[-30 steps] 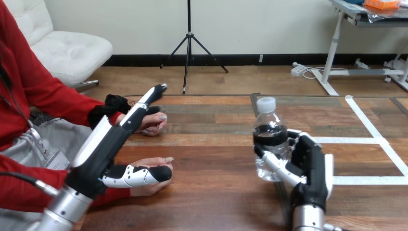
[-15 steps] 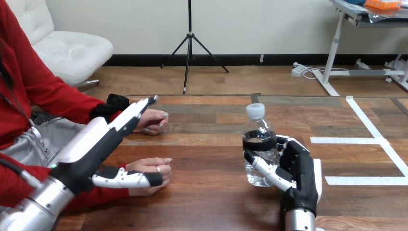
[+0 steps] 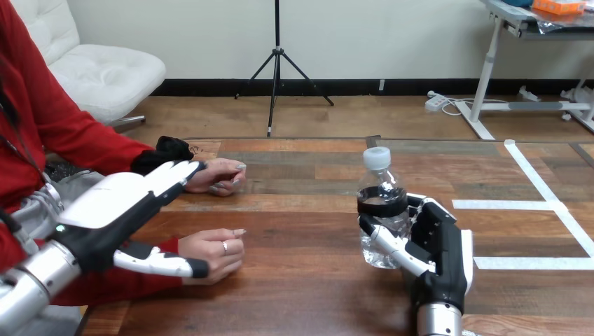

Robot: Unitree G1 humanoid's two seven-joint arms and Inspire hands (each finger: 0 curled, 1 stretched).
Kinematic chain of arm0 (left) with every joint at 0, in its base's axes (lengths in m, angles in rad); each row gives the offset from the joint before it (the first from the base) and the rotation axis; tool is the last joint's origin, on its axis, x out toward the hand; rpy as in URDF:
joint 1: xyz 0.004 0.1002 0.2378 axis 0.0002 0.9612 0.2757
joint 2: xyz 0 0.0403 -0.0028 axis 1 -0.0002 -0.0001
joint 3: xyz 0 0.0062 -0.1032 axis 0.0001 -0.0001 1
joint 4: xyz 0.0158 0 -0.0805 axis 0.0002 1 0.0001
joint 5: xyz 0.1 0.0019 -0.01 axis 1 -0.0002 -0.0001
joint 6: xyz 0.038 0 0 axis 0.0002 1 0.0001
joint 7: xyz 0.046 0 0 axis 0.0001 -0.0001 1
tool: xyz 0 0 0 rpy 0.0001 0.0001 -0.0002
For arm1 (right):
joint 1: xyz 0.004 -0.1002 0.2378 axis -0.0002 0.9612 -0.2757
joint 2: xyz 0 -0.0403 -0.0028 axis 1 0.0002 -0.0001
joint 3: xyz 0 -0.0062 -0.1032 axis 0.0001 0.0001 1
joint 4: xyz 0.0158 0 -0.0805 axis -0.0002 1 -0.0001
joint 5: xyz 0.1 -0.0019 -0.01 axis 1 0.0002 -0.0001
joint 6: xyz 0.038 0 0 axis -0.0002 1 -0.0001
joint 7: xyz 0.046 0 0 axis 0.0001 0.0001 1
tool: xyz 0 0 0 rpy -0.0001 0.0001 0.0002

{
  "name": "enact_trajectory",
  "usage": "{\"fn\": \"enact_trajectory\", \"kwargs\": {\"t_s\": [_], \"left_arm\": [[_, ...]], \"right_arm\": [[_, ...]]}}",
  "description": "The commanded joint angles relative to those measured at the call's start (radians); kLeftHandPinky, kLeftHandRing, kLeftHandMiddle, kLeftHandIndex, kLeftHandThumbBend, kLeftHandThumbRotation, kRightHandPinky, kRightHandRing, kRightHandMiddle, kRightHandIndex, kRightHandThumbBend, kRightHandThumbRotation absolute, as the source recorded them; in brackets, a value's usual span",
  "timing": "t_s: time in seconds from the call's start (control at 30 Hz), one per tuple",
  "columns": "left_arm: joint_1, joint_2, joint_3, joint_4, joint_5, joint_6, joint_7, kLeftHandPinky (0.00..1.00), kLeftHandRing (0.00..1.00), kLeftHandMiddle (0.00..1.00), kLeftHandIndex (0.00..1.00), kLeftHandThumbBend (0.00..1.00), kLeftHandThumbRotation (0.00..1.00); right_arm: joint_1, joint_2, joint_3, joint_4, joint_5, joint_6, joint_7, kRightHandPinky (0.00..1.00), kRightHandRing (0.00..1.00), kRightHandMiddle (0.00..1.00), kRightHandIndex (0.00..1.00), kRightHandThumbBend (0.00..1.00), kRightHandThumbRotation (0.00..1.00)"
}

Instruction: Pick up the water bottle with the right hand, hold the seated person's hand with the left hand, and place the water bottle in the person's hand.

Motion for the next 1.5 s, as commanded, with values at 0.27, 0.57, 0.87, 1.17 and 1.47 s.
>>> {"fn": "enact_trajectory", "kwargs": {"t_s": [0.27, 0.57, 0.87, 1.17, 1.47], "left_arm": [[-0.166, 0.071, -0.202, 0.104, 0.111, 0.083, 0.146, 0.94, 1.00, 1.00, 1.00, 1.00, 0.77], [-0.213, 0.090, -0.294, 0.145, 0.140, 0.140, 0.168, 0.96, 1.00, 1.00, 1.00, 1.00, 0.73], [-0.251, 0.103, -0.368, 0.186, 0.158, 0.167, 0.203, 0.97, 1.00, 1.00, 1.00, 1.00, 0.71], [-0.280, 0.113, -0.428, 0.214, 0.171, 0.192, 0.204, 0.98, 1.00, 1.00, 1.00, 1.00, 0.68], [-0.300, 0.118, -0.490, 0.242, 0.190, 0.225, 0.223, 0.98, 1.00, 1.00, 1.00, 1.00, 0.69]], "right_arm": [[-0.100, 0.018, -0.005, -0.033, -0.006, -0.094, -0.006, 0.42, 0.45, 0.49, 0.47, 0.75, 0.00], [-0.096, 0.011, -0.004, -0.041, -0.016, -0.111, -0.021, 0.42, 0.45, 0.49, 0.48, 0.75, 0.00], [-0.092, -0.002, -0.001, -0.049, -0.038, -0.130, -0.041, 0.40, 0.45, 0.49, 0.48, 0.76, 0.00], [-0.086, -0.008, -0.006, -0.059, -0.024, -0.144, -0.019, 0.39, 0.44, 0.50, 0.49, 0.76, 0.00], [-0.080, -0.012, -0.015, -0.079, -0.026, -0.153, -0.031, 0.38, 0.43, 0.49, 0.48, 0.77, 0.00]]}}
